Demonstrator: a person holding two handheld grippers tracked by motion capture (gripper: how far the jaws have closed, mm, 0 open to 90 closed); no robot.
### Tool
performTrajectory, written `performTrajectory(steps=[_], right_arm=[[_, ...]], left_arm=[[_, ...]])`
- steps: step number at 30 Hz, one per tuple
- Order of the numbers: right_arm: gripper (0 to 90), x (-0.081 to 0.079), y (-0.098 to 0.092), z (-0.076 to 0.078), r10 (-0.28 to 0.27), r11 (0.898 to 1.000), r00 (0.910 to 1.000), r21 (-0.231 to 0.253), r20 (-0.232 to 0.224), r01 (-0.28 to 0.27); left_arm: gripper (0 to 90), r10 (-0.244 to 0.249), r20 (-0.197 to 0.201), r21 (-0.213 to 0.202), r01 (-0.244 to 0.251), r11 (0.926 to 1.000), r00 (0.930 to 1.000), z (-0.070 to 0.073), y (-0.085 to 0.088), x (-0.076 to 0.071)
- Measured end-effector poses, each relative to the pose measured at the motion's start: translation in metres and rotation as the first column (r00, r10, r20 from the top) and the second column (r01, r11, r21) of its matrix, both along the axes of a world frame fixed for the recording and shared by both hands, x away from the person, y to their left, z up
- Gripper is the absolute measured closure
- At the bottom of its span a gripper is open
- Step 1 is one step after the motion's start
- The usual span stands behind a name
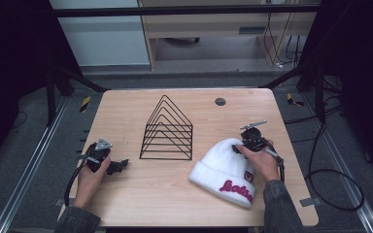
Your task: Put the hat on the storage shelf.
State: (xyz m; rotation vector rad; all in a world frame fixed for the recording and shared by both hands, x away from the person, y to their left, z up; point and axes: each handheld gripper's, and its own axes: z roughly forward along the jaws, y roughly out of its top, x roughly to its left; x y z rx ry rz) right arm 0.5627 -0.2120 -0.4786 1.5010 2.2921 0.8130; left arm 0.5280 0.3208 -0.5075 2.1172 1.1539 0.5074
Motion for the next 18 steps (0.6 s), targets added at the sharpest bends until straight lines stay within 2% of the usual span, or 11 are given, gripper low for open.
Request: performTrajectory(steps=[3, 4, 8, 13, 18], right_arm=[[53.5, 0.0005, 0.0007, -0.0011, 0.002, 1.000, 1.0000, 0.003, -0.008, -0.002], [57.5, 0.0005, 0.0014, -0.0011, 0.012, 1.000, 0.9999, 0.006, -0.011, -0.012], [65.1, 0.0003, 0.0023, -0.0019, 0.024, 1.000, 0.9996, 0.004, -0.011, -0.024], [75.4, 0.0002, 0.0018, -0.0013, 0.040, 0.999, 0.9990, 0.024, -0.021, -0.040], [80.3, -0.0032, 0.0015, 0.0038, 0.056, 0.998, 0.9984, 0.031, 0.002, -0.056]], left_arm=[[0.0, 0.000, 0.000, 0.000, 0.000, 1.0000, 1.0000, 0.0000, 0.0000, 0.0000], [0.0, 0.000, 0.000, 0.000, 0.000, 1.0000, 1.0000, 0.0000, 0.0000, 0.0000], [0.0, 0.000, 0.000, 0.000, 0.000, 1.0000, 1.0000, 0.0000, 0.0000, 0.0000], [0.0, 0.000, 0.000, 0.000, 0.000, 1.0000, 1.0000, 0.0000, 0.0000, 0.0000], [0.0, 0.000, 0.000, 0.000, 0.000, 1.0000, 1.0000, 0.0000, 0.0000, 0.0000]])
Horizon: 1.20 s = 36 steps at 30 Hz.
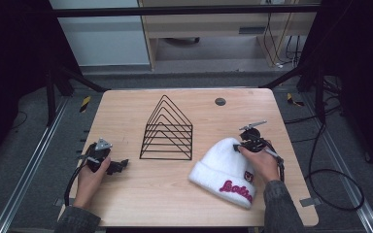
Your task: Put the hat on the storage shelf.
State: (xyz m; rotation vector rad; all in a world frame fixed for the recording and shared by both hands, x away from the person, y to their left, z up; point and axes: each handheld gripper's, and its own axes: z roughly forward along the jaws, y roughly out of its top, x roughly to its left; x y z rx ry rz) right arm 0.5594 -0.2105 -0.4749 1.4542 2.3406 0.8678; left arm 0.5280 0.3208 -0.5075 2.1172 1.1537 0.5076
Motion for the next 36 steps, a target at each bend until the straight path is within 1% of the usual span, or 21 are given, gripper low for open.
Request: performTrajectory(steps=[2, 3, 4, 5, 6, 8, 12, 13, 15, 16, 19, 21, 22, 25, 27, 28, 30, 31, 33, 35, 36], right_arm=[[82.4, -0.007, 0.000, 0.011, 0.007, 1.000, 0.9990, 0.014, 0.043, -0.008], [82.4, -0.007, 0.000, 0.011, 0.007, 1.000, 0.9990, 0.014, 0.043, -0.008], [82.6, -0.013, 0.001, 0.021, 0.020, 0.999, 0.9963, 0.026, 0.083, -0.023], [82.6, -0.013, 0.001, 0.021, 0.020, 0.999, 0.9963, 0.026, 0.083, -0.023], [82.8, -0.020, 0.003, 0.033, 0.033, 0.999, 0.9919, 0.030, 0.123, -0.037], [82.9, -0.028, 0.005, 0.044, 0.055, 0.998, 0.9851, 0.034, 0.163, -0.061], [83.0, -0.042, 0.009, 0.058, 0.076, 0.995, 0.9750, 0.048, 0.209, -0.088], [83.1, -0.050, 0.011, 0.067, 0.088, 0.993, 0.9659, 0.056, 0.244, -0.104], [83.1, -0.055, 0.012, 0.071, 0.092, 0.992, 0.9623, 0.063, 0.256, -0.112], [83.2, -0.062, 0.014, 0.079, 0.105, 0.988, 0.9514, 0.076, 0.289, -0.133], [83.3, -0.072, 0.017, 0.092, 0.120, 0.982, 0.9373, 0.097, 0.327, -0.160], [83.3, -0.078, 0.018, 0.102, 0.134, 0.977, 0.9270, 0.110, 0.350, -0.183], [83.3, -0.078, 0.018, 0.102, 0.134, 0.977, 0.9270, 0.110, 0.350, -0.183], [83.3, -0.090, 0.022, 0.119, 0.161, 0.964, 0.9065, 0.135, 0.390, -0.230], [83.3, -0.093, 0.023, 0.123, 0.169, 0.959, 0.9017, 0.144, 0.398, -0.244], [83.3, -0.097, 0.025, 0.131, 0.185, 0.953, 0.8917, 0.148, 0.413, -0.266], [83.3, -0.100, 0.026, 0.135, 0.190, 0.951, 0.8865, 0.145, 0.422, -0.273], [83.4, -0.101, 0.025, 0.139, 0.197, 0.948, 0.8801, 0.147, 0.432, -0.284], [83.3, -0.105, 0.025, 0.149, 0.205, 0.943, 0.8694, 0.149, 0.450, -0.299], [83.4, -0.107, 0.024, 0.158, 0.212, 0.942, 0.8600, 0.136, 0.464, -0.306], [83.4, -0.107, 0.023, 0.166, 0.214, 0.943, 0.8531, 0.127, 0.476, -0.308]], left_arm=[[0.0, 0.000, 0.000, 0.000, 0.000, 1.0000, 1.0000, 0.000, 0.000, 0.000], [0.0, 0.000, 0.000, 0.000, 0.000, 1.0000, 1.0000, 0.000, 0.000, 0.000], [0.0, 0.000, 0.000, 0.000, 0.000, 1.0000, 1.0000, 0.000, 0.000, 0.000], [0.0, 0.000, 0.000, 0.000, 0.000, 1.0000, 1.0000, 0.000, 0.000, 0.000], [0.0, 0.000, 0.000, 0.000, 0.000, 1.0000, 1.0000, 0.000, 0.000, 0.000], [0.0, 0.000, 0.000, 0.000, 0.000, 1.0000, 1.0000, 0.000, 0.000, 0.000], [0.0, 0.000, 0.000, 0.000, 0.000, 1.0000, 1.0000, 0.000, 0.000, 0.000], [0.0, 0.000, 0.000, 0.000, 0.000, 1.0000, 1.0000, 0.000, 0.000, 0.000], [0.0, 0.000, 0.000, 0.000, 0.000, 1.0000, 1.0000, 0.000, 0.000, 0.000], [0.0, 0.000, 0.000, 0.000, 0.000, 1.0000, 1.0000, 0.000, 0.000, 0.000], [0.0, 0.000, 0.000, 0.001, 0.000, 1.0000, 1.0000, 0.000, 0.000, 0.000], [0.0, 0.001, 0.000, 0.000, -0.001, 1.0000, 1.0000, 0.000, 0.000, 0.000], [0.0, 0.001, 0.000, 0.000, -0.001, 1.0000, 1.0000, 0.000, 0.000, 0.000], [0.0, 0.000, 0.000, 0.000, 0.000, 1.0000, 1.0000, 0.000, 0.000, 0.000], [0.0, 0.006, -0.001, -0.001, -0.006, 1.0000, 1.0000, 0.000, -0.001, -0.001], [0.0, -0.002, -0.006, 0.004, 0.002, 1.0000, 1.0000, 0.001, -0.002, -0.001], [0.8, -0.007, -0.007, 0.014, 0.007, 0.9999, 1.0000, 0.002, -0.002, -0.002], [0.8, -0.006, -0.007, 0.025, 0.007, 0.9997, 1.0000, 0.003, -0.002, -0.002], [3.2, 0.005, 0.028, 0.069, -0.007, 0.9976, 0.9996, 0.010, -0.004, -0.004], [3.3, 0.014, 0.074, 0.045, -0.017, 0.9988, 0.9972, 0.021, -0.004, -0.007], [4.6, 0.023, 0.136, 0.020, -0.026, 0.9995, 0.9905, 0.034, -0.004, -0.013]])
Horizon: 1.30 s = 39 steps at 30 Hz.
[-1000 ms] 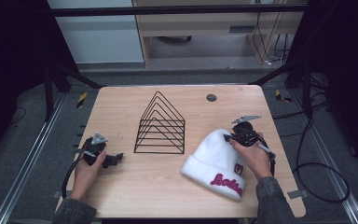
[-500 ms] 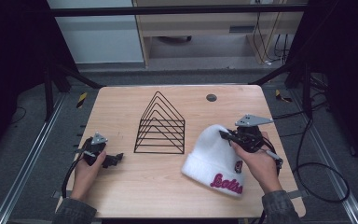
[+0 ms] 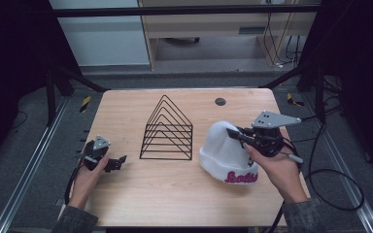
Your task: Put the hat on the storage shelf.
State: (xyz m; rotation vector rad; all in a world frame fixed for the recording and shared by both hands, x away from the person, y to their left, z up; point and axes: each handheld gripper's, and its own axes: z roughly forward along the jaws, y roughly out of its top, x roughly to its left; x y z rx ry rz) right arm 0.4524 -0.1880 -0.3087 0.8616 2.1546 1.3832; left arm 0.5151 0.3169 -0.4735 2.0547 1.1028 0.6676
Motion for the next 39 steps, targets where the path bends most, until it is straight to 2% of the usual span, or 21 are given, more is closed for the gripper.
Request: performTrajectory(steps=[1, 2, 3, 4, 5, 7, 10, 11, 12, 13, 16, 17, 18, 22, 27, 28, 29, 30, 33, 37, 39], right_arm=[[83.3, 0.000, -0.002, 0.004, 0.000, 1.000, 1.0000, 0.005, 0.008, 0.000], [83.3, 0.000, -0.002, 0.004, 0.000, 1.000, 1.0000, 0.005, 0.008, 0.000], [83.4, 0.002, -0.005, 0.013, 0.005, 1.000, 0.9999, 0.013, 0.016, -0.005], [83.4, 0.002, -0.005, 0.013, 0.005, 1.000, 0.9999, 0.013, 0.016, -0.005], [83.4, 0.003, -0.006, 0.021, 0.003, 1.000, 0.9995, 0.008, 0.030, -0.004], [83.4, 0.005, -0.008, 0.030, 0.000, 1.000, 0.9992, 0.013, 0.041, 0.000], [83.3, 0.007, -0.008, 0.041, 0.003, 1.000, 0.9982, 0.021, 0.060, -0.004], [83.3, 0.007, -0.008, 0.041, 0.003, 1.000, 0.9982, 0.021, 0.060, -0.004], [83.3, 0.009, -0.007, 0.048, 0.005, 1.000, 0.9975, 0.022, 0.070, -0.006], [83.3, 0.009, -0.007, 0.048, 0.005, 1.000, 0.9975, 0.022, 0.070, -0.006], [83.3, 0.012, -0.004, 0.060, 0.008, 0.999, 0.9969, 0.051, 0.078, -0.012], [83.3, 0.014, 0.001, 0.069, 0.007, 0.999, 0.9960, 0.050, 0.090, -0.012], [83.3, 0.014, 0.001, 0.069, 0.007, 0.999, 0.9960, 0.050, 0.090, -0.012], [83.3, 0.020, 0.012, 0.090, 0.029, 0.998, 0.9922, 0.057, 0.121, -0.036], [83.3, 0.027, 0.023, 0.109, 0.043, 0.996, 0.9866, 0.069, 0.158, -0.054], [83.3, 0.029, 0.025, 0.112, 0.047, 0.995, 0.9856, 0.079, 0.162, -0.061], [83.3, 0.030, 0.027, 0.116, 0.052, 0.995, 0.9845, 0.079, 0.168, -0.066], [83.3, 0.031, 0.030, 0.119, 0.054, 0.995, 0.9828, 0.077, 0.177, -0.068], [83.3, 0.034, 0.034, 0.126, 0.057, 0.994, 0.9807, 0.079, 0.187, -0.073], [83.3, 0.040, 0.044, 0.137, 0.060, 0.994, 0.9765, 0.073, 0.207, -0.077], [83.3, 0.043, 0.048, 0.141, 0.060, 0.995, 0.9747, 0.060, 0.215, -0.075]], left_arm=[[5.5, 0.000, 0.039, -0.020, 0.000, 0.9998, 0.9993, 0.006, 0.000, -0.003], [5.7, 0.000, 0.039, -0.020, 0.000, 0.9998, 0.9993, 0.006, 0.000, -0.003], [5.4, -0.019, 0.069, -0.078, 0.024, 0.9967, 0.9974, 0.019, 0.002, -0.008], [5.4, -0.019, 0.069, -0.078, 0.024, 0.9967, 0.9974, 0.019, 0.002, -0.008], [5.4, -0.028, 0.081, -0.110, 0.037, 0.9932, 0.9963, 0.028, 0.002, -0.009], [5.6, -0.045, 0.084, -0.122, 0.055, 0.9910, 0.9954, 0.041, 0.001, -0.012], [6.0, -0.078, 0.083, -0.118, 0.088, 0.9891, 0.9935, 0.055, -0.004, -0.013], [6.0, -0.095, 0.085, -0.105, 0.104, 0.9890, 0.9918, 0.063, -0.008, -0.014], [6.0, -0.131, 0.093, -0.071, 0.138, 0.9879, 0.9871, 0.079, -0.019, -0.017], [5.9, -0.131, 0.093, -0.071, 0.138, 0.9879, 0.9871, 0.079, -0.019, -0.017], [5.9, -0.192, 0.106, -0.039, 0.197, 0.9796, 0.9756, 0.103, -0.036, -0.020], [5.9, -0.229, 0.119, -0.038, 0.235, 0.9713, 0.9662, 0.118, -0.047, -0.022], [5.9, -0.229, 0.119, -0.038, 0.235, 0.9713, 0.9662, 0.118, -0.047, -0.022], [5.9, -0.290, 0.140, -0.019, 0.296, 0.9551, 0.9467, 0.144, -0.065, -0.023], [7.8, -0.300, 0.159, -0.021, 0.306, 0.9516, 0.9408, 0.157, -0.072, -0.020], [8.4, -0.307, 0.163, -0.031, 0.315, 0.9484, 0.9378, 0.163, -0.075, -0.018], [9.5, -0.307, 0.163, -0.031, 0.315, 0.9484, 0.9378, 0.163, -0.075, -0.018], [10.8, -0.314, 0.163, -0.050, 0.325, 0.9443, 0.9354, 0.167, -0.078, -0.016], [12.9, -0.316, 0.171, -0.039, 0.327, 0.9443, 0.9334, 0.171, -0.081, -0.015], [16.1, -0.335, 0.186, -0.052, 0.350, 0.9354, 0.9236, 0.180, -0.088, -0.015], [16.8, -0.338, 0.191, -0.049, 0.353, 0.9343, 0.9216, 0.182, -0.090, -0.015]])
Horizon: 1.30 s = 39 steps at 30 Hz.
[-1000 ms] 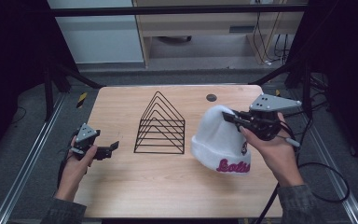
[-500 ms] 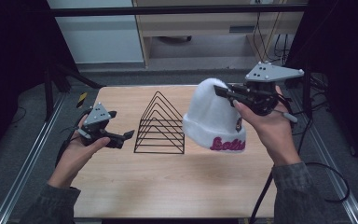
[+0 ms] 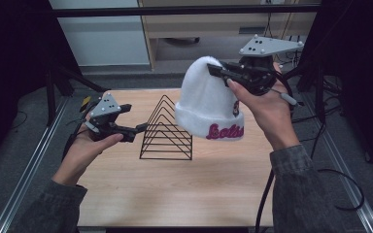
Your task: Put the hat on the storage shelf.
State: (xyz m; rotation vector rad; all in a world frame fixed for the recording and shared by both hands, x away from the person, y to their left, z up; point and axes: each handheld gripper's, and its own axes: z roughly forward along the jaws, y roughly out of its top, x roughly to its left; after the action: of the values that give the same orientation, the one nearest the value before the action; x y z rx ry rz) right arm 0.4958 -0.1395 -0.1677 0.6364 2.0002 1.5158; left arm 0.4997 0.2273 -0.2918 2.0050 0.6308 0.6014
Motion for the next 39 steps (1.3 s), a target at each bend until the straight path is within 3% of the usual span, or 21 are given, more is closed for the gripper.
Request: performTrajectory(steps=[10, 21, 25, 28, 31, 39], right_arm=[[83.3, 0.013, 0.020, 0.007, 0.033, 0.999, 0.9995, 0.013, 0.004, -0.033], [83.3, 0.018, 0.057, 0.009, 0.107, 0.994, 0.9942, 0.008, 0.009, -0.107], [83.3, 0.020, 0.069, 0.008, 0.132, 0.991, 0.9912, 0.004, 0.010, -0.132], [83.2, 0.022, 0.074, 0.006, 0.138, 0.990, 0.9904, -0.006, 0.004, -0.138], [83.2, 0.025, 0.076, 0.004, 0.132, 0.991, 0.9913, -0.014, 0.000, -0.132], [83.0, 0.041, 0.072, 0.001, 0.094, 0.995, 0.9956, -0.020, -0.004, -0.094]], left_arm=[[20.8, -0.023, -0.007, -0.010, 0.023, 0.9997, 0.9997, 0.002, -0.010, 0.007], [23.6, -0.052, -0.021, -0.007, 0.051, 0.9986, 0.9985, 0.004, -0.023, 0.022], [35.5, -0.098, -0.080, -0.019, 0.097, 0.9951, 0.9919, -0.001, -0.025, 0.027], [59.3, -0.097, -0.088, -0.008, 0.097, 0.9952, 0.9913, -0.001, -0.024, 0.027], [70.6, -0.097, -0.094, -0.029, 0.095, 0.9950, 0.9908, -0.002, -0.022, 0.027], [75.5, -0.013, -0.029, 0.004, 0.013, 0.9999, 0.9995, 0.001, -0.020, 0.028]])
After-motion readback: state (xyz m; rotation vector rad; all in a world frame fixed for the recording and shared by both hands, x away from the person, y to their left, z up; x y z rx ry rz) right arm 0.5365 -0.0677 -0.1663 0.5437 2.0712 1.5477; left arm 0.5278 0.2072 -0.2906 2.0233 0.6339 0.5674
